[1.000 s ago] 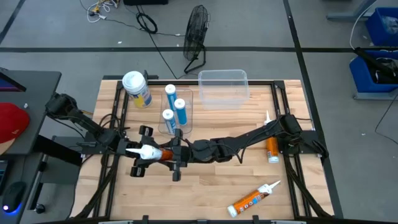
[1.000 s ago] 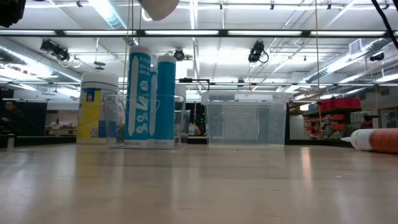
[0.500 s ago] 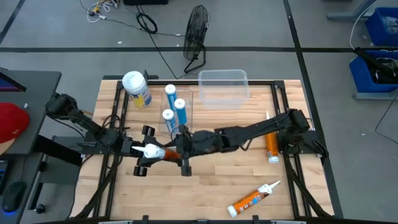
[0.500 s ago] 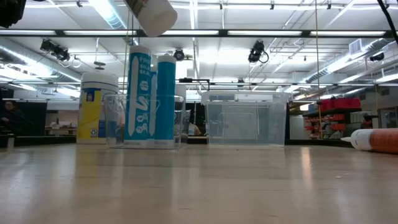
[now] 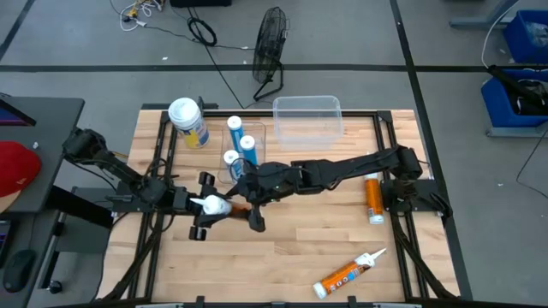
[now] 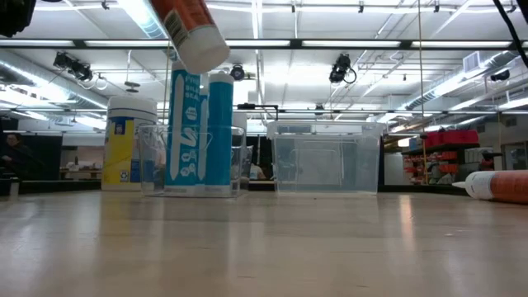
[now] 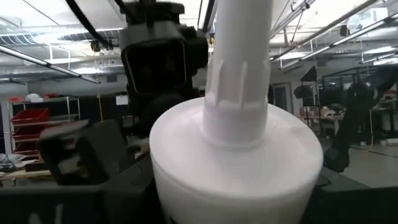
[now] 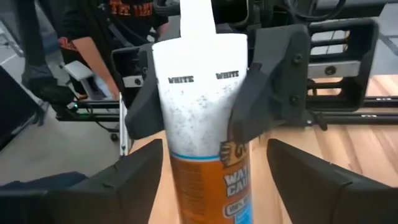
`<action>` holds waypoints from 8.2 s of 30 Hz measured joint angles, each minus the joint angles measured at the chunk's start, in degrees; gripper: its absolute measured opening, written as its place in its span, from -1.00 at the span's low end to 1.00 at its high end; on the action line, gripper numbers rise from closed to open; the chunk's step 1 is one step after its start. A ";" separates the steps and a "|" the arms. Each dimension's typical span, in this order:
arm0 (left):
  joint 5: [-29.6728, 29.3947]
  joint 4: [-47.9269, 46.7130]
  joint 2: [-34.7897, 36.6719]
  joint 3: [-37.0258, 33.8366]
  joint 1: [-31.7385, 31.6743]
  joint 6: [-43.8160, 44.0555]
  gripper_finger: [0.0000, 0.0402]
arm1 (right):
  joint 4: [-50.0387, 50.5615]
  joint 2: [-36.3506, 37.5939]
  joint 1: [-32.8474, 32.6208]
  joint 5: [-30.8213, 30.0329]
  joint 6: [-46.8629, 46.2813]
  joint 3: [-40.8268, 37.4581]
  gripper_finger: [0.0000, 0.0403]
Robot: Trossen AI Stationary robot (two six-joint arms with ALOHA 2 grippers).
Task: Pick & place silicon tubes, Sealant and Lysol wipes
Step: Put the middle left orange sealant into the right transparent bin
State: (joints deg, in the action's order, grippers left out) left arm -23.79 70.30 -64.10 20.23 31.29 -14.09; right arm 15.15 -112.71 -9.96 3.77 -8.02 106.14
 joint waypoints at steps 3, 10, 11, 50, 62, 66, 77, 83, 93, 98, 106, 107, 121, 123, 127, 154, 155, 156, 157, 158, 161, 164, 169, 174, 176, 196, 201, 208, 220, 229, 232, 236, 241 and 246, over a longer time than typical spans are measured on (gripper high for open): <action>0.00 0.07 0.00 0.00 0.00 0.02 0.04 | -0.25 -1.25 0.38 1.84 -0.22 0.03 0.54; -0.02 -0.47 0.00 0.00 0.00 0.42 0.04 | -5.56 -3.34 1.40 7.09 0.86 0.01 0.57; -0.03 -0.74 0.00 0.00 0.00 0.62 0.04 | -5.67 -3.36 1.61 7.98 0.88 0.01 0.56; 0.02 -3.17 0.02 0.13 -4.53 3.85 0.14 | -3.20 -4.83 2.18 8.20 1.07 -0.09 -0.08; -10.52 -2.81 0.13 0.13 1.94 -2.58 0.63 | 7.82 -0.29 1.43 -0.74 5.40 -0.16 -0.09; -14.37 -3.03 0.13 0.13 4.87 -4.98 0.64 | 15.42 3.95 0.60 -8.18 6.55 -0.14 -0.09; -19.47 -3.94 0.13 0.11 8.25 -5.73 0.64 | 26.30 19.42 0.60 -36.03 4.14 -8.45 -0.08; -19.68 -4.67 0.13 0.11 8.24 -3.99 0.64 | 7.45 30.11 4.23 -42.37 8.17 -23.28 -0.08; -19.65 -6.18 0.11 0.04 8.22 -1.22 0.64 | -37.42 34.41 17.41 -39.83 13.09 -46.86 -0.08; -19.61 -6.29 0.11 0.04 8.22 -1.05 0.64 | -50.26 29.82 23.32 -35.54 11.86 -49.76 -0.08; -19.45 -6.92 0.11 0.04 8.22 0.71 0.64 | -60.12 21.46 28.19 -34.18 9.55 -49.76 -0.08; -19.43 -7.17 0.11 0.04 8.22 1.15 0.64 | -60.51 20.75 28.72 -34.08 9.08 -49.73 -0.08; -19.41 -8.72 0.11 0.04 8.22 1.51 0.64 | -64.20 12.56 33.60 -35.26 4.84 -49.71 -0.08; -19.41 -8.77 0.11 0.04 8.22 1.53 0.64 | -65.49 11.05 33.59 -36.32 5.39 -49.71 -0.08; -19.41 -8.95 0.11 0.04 8.22 1.49 0.64 | -69.01 8.00 33.56 -37.72 5.44 -49.71 -0.08; -19.41 -12.00 0.09 0.04 8.15 2.99 0.64 | -66.22 4.60 33.54 -38.87 7.19 -49.69 -0.07; -19.41 -12.03 0.09 0.04 8.15 2.99 0.64 | -66.60 4.60 33.54 -38.61 7.17 -49.69 -0.07; -19.42 -12.04 0.09 0.04 8.15 2.99 0.64 | -66.84 4.60 33.54 -38.19 6.93 -49.69 -0.07; -19.42 -12.04 0.09 0.04 8.15 2.98 0.64 | -66.98 4.60 33.56 -37.61 6.68 -49.67 -0.07; -19.43 -12.06 0.09 0.04 8.15 2.97 0.64 | -66.94 4.60 33.56 -37.28 6.28 -49.67 -0.07; -19.43 -12.08 0.09 0.04 8.15 2.99 0.64 | -66.87 4.60 33.51 -37.15 6.24 -49.67 -0.07; -19.43 -12.12 0.09 0.04 8.15 2.99 0.64 | -66.94 4.60 33.44 -36.40 6.04 -49.67 -0.07; -19.53 -12.50 0.09 0.04 8.15 3.02 0.64 | -67.25 4.68 32.81 -35.33 6.03 -49.67 -0.09; -19.68 -14.66 0.09 0.04 8.15 4.87 0.64 | -64.91 8.67 31.79 -30.05 6.88 -49.67 -0.08; -20.25 -15.88 0.10 0.04 8.15 5.70 0.64 | -63.43 11.86 31.03 -29.04 8.83 -49.67 -0.09; -15.91 -12.34 0.09 1.42 -0.92 9.62 0.67 | -50.97 34.33 13.87 7.19 -2.00 -49.64 -0.08; -10.88 -22.61 0.09 6.41 -4.07 16.60 0.81 | -56.11 28.81 8.65 7.25 -1.99 -47.99 -0.08; -7.43 -34.55 -2.89 14.11 -6.38 20.93 0.98 | -52.92 19.42 5.90 5.67 1.24 -37.61 -0.08; -7.01 -36.37 -3.48 14.73 -6.43 19.96 0.99 | -43.81 10.75 3.66 9.27 4.21 -22.55 -0.08; -4.31 -36.66 -3.48 14.73 -6.43 19.15 0.73 | -43.81 10.65 3.44 11.59 4.16 -22.22 -0.08; -4.30 -36.61 -3.48 14.71 -6.43 18.00 0.54 | -43.81 10.65 3.46 11.69 4.27 -22.22 -0.08; -3.94 -36.63 -3.48 14.71 -6.43 17.73 0.25 | -43.83 10.65 3.46 11.50 4.51 -22.22 -0.08; -3.98 -36.63 -3.48 14.71 -6.43 16.61 0.14 | -43.76 10.65 3.46 11.35 5.02 -22.22 -0.08; -3.96 -36.67 -3.48 14.70 -6.43 16.40 0.14 | -43.61 10.65 3.46 11.34 5.49 -22.22 -0.05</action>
State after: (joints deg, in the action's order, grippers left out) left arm -27.75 33.63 -67.57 34.92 24.86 2.31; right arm -28.46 -102.06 -6.50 15.11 -2.53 83.92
